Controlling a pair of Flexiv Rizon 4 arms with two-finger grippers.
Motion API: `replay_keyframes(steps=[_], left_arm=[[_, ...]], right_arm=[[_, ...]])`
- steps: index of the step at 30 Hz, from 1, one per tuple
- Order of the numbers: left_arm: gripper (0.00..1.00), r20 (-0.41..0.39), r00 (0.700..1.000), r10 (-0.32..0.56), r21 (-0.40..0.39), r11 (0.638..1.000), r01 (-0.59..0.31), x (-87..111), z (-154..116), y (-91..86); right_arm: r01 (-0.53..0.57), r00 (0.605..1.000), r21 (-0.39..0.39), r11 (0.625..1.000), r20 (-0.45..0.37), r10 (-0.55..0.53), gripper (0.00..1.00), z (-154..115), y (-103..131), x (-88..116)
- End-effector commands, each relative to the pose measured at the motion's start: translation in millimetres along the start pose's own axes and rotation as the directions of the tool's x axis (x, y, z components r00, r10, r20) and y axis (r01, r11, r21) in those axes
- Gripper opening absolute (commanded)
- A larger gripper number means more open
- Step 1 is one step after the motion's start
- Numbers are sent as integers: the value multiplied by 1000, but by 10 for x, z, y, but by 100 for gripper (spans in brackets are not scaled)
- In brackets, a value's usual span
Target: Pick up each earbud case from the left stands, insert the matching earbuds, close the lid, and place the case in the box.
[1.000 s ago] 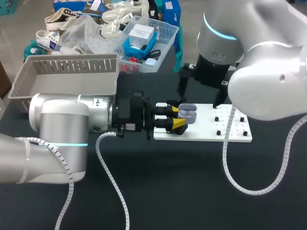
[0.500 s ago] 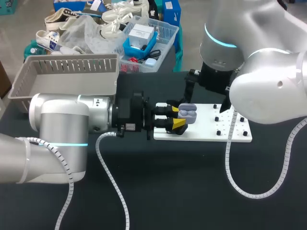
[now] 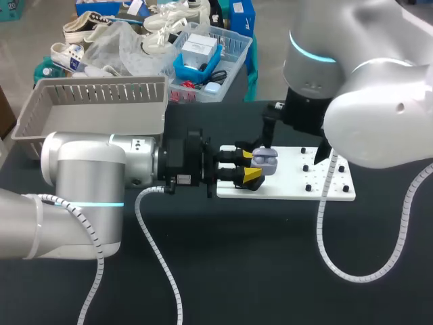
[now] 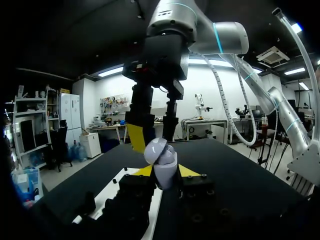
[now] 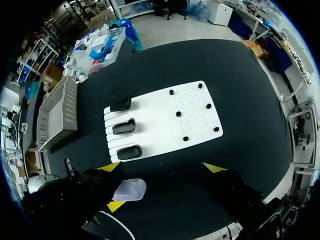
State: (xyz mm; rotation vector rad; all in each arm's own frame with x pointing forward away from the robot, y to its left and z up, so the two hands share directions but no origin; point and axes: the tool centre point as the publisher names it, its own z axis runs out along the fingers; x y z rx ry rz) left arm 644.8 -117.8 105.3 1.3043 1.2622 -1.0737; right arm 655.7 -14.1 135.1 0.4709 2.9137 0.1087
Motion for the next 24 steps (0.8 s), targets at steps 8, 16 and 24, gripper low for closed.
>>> replay_keyframes(steps=[8,16,24], left_arm=[[0,1,1000,1,-3,1000,-1,4,4,2],[0,1,1000,1,-3,1000,-1,4,4,2],[0,1,1000,1,-3,1000,-1,4,4,2]], right_arm=[[-2,1000,-16,1000,14,2,69,-44,-38,44],[-7,1000,-29,1000,24,8,100,-77,-33,45],[-9,997,-65,998,81,15,100,-180,-8,6]])
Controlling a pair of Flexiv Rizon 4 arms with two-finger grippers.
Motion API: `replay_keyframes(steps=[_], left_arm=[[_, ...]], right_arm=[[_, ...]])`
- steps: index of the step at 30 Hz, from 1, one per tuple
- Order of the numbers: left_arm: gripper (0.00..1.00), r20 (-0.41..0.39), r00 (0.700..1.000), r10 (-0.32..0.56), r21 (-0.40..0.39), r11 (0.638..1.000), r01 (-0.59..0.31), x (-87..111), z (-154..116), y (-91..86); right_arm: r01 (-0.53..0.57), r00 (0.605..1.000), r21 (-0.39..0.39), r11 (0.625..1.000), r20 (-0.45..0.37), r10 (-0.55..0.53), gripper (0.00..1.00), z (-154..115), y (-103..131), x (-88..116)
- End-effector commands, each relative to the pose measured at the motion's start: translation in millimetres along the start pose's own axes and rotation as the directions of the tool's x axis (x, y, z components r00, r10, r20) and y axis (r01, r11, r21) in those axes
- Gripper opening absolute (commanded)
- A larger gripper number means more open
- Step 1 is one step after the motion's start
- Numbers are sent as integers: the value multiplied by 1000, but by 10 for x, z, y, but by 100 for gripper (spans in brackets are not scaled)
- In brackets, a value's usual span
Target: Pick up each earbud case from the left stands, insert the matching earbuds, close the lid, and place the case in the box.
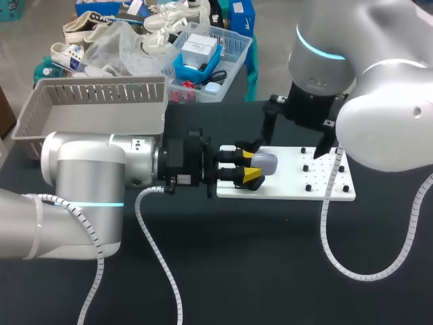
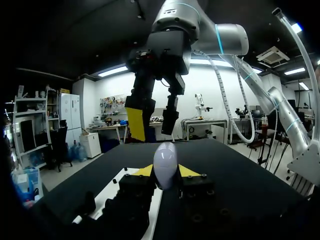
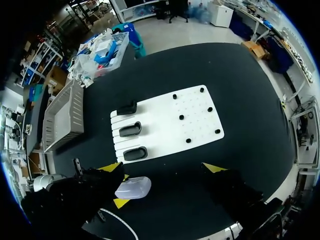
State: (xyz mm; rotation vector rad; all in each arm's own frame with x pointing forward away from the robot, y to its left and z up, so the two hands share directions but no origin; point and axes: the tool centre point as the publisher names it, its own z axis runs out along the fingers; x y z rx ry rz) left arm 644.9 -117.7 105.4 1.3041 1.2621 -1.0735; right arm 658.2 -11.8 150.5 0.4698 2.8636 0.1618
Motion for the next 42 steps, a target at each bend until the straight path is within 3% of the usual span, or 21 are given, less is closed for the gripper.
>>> replay_keyframes(steps=[1,5,10,17,26,32,36,38,42], left_arm=[[0,1,1000,1,-3,1000,-1,4,5,0],[0,1,1000,1,-3,1000,-1,4,5,0],[0,1,1000,1,-3,1000,-1,4,5,0],[0,1,1000,1,-3,1000,-1,4,5,0],[0,1,1000,1,-3,1000,-1,4,5,0],[0,1,1000,1,-3,1000,-1,4,5,0],[0,1,1000,1,-3,1000,-1,4,5,0],[0,1,1000,1,-3,1000,-1,4,5,0],[0,1,1000,1,-3,1000,-1,4,5,0]], right_arm=[[-4,999,-28,1000,43,5,100,-58,-54,36],[31,999,-93,995,38,-27,100,-180,-43,29],[158,987,-149,976,-4,-160,100,-325,20,98],[295,950,-95,951,-79,-303,100,-356,151,175],[415,905,-50,908,-78,-418,100,-405,276,319],[442,891,-46,896,-94,-444,100,-389,278,360],[390,917,-42,920,-79,-392,100,-363,258,351],[356,930,-95,930,-64,-362,100,-382,244,343],[356,930,-95,930,-64,-362,100,-382,244,343]])
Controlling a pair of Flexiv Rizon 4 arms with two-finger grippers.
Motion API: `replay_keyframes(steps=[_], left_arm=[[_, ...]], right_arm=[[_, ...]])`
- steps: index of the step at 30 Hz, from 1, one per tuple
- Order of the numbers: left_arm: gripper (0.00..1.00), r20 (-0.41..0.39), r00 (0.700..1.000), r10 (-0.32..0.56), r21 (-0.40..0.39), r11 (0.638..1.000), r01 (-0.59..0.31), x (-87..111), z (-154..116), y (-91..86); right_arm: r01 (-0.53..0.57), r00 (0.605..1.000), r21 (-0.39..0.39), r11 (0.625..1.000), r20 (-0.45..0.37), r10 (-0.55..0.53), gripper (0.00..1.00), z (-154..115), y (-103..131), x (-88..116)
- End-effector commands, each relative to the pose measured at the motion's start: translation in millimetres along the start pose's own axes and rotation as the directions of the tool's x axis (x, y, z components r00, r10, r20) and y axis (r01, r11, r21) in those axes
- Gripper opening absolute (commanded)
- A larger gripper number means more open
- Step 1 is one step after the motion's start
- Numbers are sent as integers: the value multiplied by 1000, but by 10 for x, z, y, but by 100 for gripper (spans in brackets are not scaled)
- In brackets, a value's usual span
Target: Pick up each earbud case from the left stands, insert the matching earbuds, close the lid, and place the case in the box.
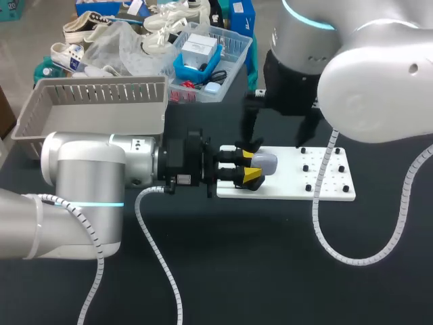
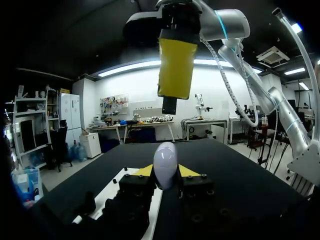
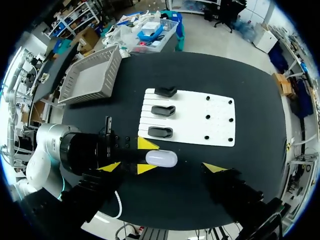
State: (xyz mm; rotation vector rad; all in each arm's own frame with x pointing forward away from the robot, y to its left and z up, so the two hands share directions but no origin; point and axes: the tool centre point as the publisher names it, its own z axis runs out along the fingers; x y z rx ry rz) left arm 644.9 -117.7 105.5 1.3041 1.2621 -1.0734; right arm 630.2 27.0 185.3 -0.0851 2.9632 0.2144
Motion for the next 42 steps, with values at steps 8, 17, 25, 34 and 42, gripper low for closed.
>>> replay_keyframes(steps=[8,17,25,34,42], left_arm=[[0,1,1000,1,-3,1000,-1,5,5,0],[0,1,1000,1,-3,1000,-1,5,5,0],[0,1,1000,1,-3,1000,-1,5,5,0],[0,1,1000,1,-3,1000,-1,5,5,0],[0,1,1000,1,-3,1000,-1,5,5,0]], right_arm=[[0,1000,-15,1000,17,0,100,-5,-70,61],[0,1000,-15,1000,17,0,100,-5,-70,61],[43,997,-2,999,69,-43,100,-134,-96,-69],[264,963,-29,964,65,-261,100,-258,-163,-224],[529,848,-27,848,-3,-530,100,-256,-56,-222]])
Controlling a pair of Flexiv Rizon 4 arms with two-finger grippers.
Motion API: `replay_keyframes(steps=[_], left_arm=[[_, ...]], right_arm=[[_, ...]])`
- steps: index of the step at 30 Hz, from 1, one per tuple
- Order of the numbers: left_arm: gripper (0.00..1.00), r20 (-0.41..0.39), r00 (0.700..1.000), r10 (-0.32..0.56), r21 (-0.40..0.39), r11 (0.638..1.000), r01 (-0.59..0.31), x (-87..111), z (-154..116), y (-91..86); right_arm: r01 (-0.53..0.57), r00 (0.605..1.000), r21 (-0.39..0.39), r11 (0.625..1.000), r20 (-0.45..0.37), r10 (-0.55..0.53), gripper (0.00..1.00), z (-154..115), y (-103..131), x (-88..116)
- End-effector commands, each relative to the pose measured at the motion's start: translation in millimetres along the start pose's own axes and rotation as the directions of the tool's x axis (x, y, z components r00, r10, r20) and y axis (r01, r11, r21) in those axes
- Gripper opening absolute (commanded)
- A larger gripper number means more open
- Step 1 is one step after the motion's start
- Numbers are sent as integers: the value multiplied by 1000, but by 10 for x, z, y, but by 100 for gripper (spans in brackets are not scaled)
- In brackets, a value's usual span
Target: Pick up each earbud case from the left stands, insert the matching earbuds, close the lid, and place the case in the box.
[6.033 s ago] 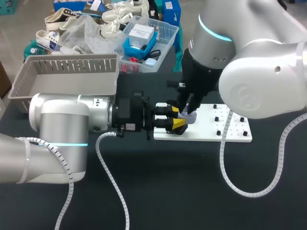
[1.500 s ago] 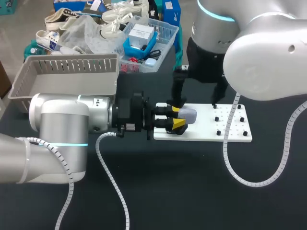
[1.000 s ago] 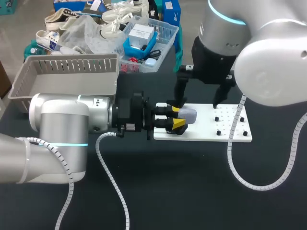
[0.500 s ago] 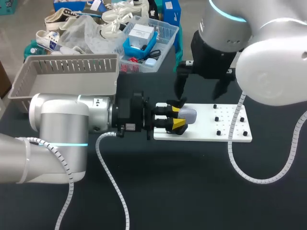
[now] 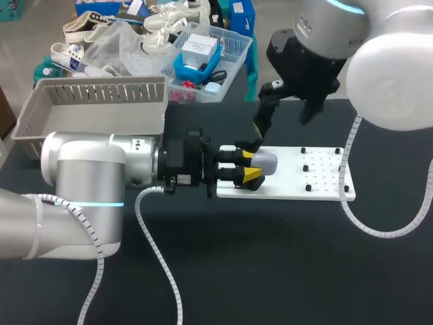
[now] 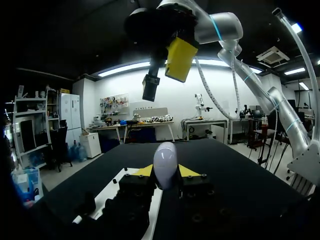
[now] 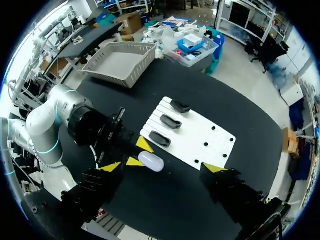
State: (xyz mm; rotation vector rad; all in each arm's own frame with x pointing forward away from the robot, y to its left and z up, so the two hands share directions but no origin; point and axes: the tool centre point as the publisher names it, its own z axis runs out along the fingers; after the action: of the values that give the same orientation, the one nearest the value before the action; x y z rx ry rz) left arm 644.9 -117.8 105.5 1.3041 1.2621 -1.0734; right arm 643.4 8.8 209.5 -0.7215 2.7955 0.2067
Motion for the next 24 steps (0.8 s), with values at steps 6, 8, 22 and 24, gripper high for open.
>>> replay_keyframes(steps=[6,8,22,24], left_arm=[[0,1,1000,1,-3,1000,-1,5,4,0],[0,1,1000,1,-3,1000,-1,5,4,0],[0,1,1000,1,-3,1000,-1,5,4,0],[0,1,1000,1,-3,1000,-1,5,4,0]], right_arm=[[248,960,-20,969,-128,-248,100,-17,167,-170],[281,948,-18,960,-148,-281,100,4,201,-184],[245,942,14,969,-240,-235,100,117,320,-91],[245,942,14,969,-240,-235,100,117,320,-91]])
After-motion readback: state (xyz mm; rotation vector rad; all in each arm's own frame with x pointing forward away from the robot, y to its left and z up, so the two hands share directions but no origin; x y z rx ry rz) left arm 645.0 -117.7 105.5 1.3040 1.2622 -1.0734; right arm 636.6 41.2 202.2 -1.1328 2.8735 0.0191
